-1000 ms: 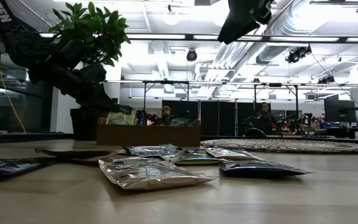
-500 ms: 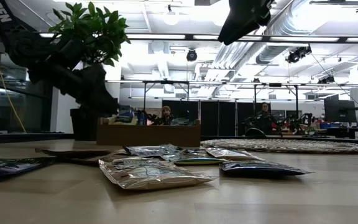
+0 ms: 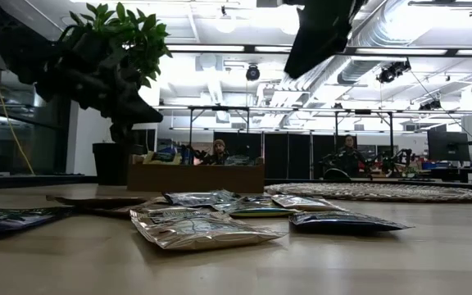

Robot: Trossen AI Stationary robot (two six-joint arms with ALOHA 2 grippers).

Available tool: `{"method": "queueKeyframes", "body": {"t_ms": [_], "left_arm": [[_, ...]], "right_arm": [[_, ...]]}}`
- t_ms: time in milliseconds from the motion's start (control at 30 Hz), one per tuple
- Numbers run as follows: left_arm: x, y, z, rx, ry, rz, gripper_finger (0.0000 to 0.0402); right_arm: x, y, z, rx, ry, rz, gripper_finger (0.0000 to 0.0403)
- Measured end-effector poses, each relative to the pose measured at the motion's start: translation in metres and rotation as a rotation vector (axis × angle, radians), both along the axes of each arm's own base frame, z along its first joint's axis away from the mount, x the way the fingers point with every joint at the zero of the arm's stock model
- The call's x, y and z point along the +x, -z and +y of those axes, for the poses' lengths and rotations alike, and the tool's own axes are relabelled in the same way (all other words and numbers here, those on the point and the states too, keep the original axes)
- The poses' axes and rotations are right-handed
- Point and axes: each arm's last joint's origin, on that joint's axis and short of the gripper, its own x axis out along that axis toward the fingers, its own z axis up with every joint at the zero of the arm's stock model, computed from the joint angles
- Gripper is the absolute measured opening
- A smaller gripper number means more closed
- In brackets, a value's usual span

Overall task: Pick & Place Tea
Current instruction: Put the yellow tea bag into the left section of the wooden organizer

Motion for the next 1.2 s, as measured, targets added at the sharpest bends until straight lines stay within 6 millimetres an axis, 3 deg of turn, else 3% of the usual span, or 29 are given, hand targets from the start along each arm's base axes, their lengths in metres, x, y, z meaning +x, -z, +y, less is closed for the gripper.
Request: {"method": "queueKeyframes", "body": {"t_ms": [300,600,800,1067,1200], "left_arm": [[0.025,0.001,-0.058,-0.033,0.034,0.039,0.0003],[0.031,0.004,-0.114,-0.088,0.009,0.061,0.0001],[0.031,0.006,-0.141,-0.150,-0.040,0.032,0.0001],[0.046,-0.002,-0.168,-0.146,-0.100,-0.002,0.0001],[0.062,-0.007,-0.179,-0.147,-0.086,0.002,0.0001]], "right_arm": [[0.026,0.034,0.011,0.113,-0.105,0.057,0.0205],[0.029,0.038,0.018,0.150,-0.198,0.064,0.0182],[0.031,0.047,0.035,0.124,-0.231,0.077,0.0131],[0.035,0.072,0.065,0.133,-0.285,0.127,0.0011],[0.036,0.080,0.075,0.152,-0.279,0.126,0.0013]]}}
